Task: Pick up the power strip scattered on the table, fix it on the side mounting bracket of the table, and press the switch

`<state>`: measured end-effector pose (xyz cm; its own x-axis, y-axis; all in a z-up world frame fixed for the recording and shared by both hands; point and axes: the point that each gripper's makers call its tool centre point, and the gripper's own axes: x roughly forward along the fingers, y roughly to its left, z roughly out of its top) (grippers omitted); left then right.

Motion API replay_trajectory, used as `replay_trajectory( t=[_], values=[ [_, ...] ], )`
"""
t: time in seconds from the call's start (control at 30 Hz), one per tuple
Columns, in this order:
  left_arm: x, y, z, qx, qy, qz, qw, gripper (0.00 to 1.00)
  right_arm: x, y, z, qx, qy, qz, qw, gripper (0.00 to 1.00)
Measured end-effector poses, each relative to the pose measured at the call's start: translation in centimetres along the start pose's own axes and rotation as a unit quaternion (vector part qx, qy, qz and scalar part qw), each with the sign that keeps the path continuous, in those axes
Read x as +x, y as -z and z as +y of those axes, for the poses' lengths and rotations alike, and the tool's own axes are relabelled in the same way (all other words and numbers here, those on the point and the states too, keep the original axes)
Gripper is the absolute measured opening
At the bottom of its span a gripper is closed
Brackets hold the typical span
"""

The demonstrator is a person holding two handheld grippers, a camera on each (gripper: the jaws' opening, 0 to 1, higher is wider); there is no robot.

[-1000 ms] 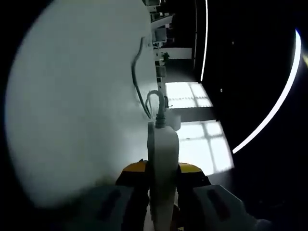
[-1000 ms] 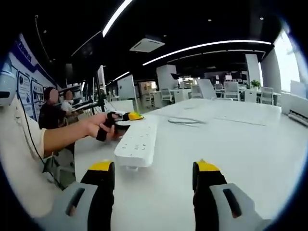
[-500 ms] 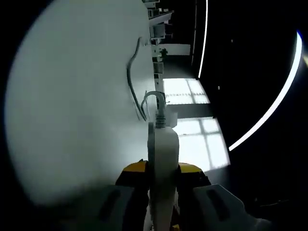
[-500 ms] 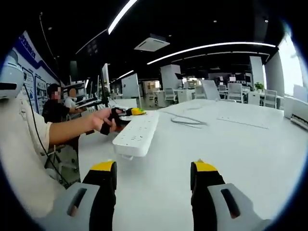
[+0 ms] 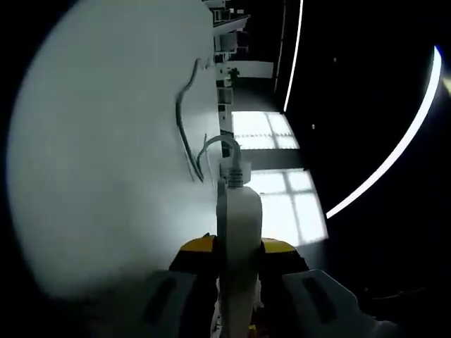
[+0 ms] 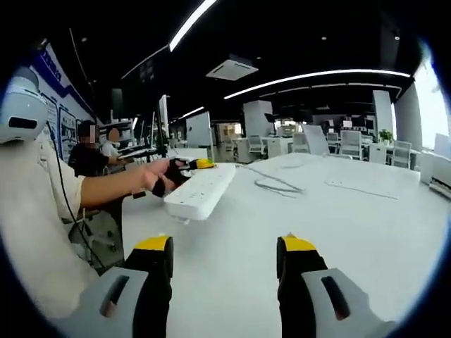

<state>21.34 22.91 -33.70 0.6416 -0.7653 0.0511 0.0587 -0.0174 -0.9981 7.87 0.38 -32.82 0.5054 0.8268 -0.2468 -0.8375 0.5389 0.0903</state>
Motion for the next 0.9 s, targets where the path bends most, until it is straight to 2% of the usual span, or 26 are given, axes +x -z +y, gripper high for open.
replay_trajectory(
  t=[0.17,0.4,0.6,0.9],
  values=[
    [-0.7,-0.6,-0.4,0.009,0.007,-0.009,0.9999,0.25,0.2,-0.1,0.2,-0.001,-0.005,0.002,1.0,0.55],
    [-1.6,-1.0,-1.1,0.002,0.021,0.0,0.9998,0.25,0.6,-0.6,0.8,-0.004,-0.011,0.0,0.9999,0.55],
    [-2.1,-1.3,-0.9,-0.001,0.016,0.016,0.9998,0.25,1.2,-0.8,1.0,-0.005,-0.008,0.0,1.0,0.55],
    [-2.8,-3.3,-0.1,-0.004,0.003,0.024,0.9997,0.25,2.3,-1.0,0.7,-0.002,0.002,-0.005,1.0,0.54]
  ],
)
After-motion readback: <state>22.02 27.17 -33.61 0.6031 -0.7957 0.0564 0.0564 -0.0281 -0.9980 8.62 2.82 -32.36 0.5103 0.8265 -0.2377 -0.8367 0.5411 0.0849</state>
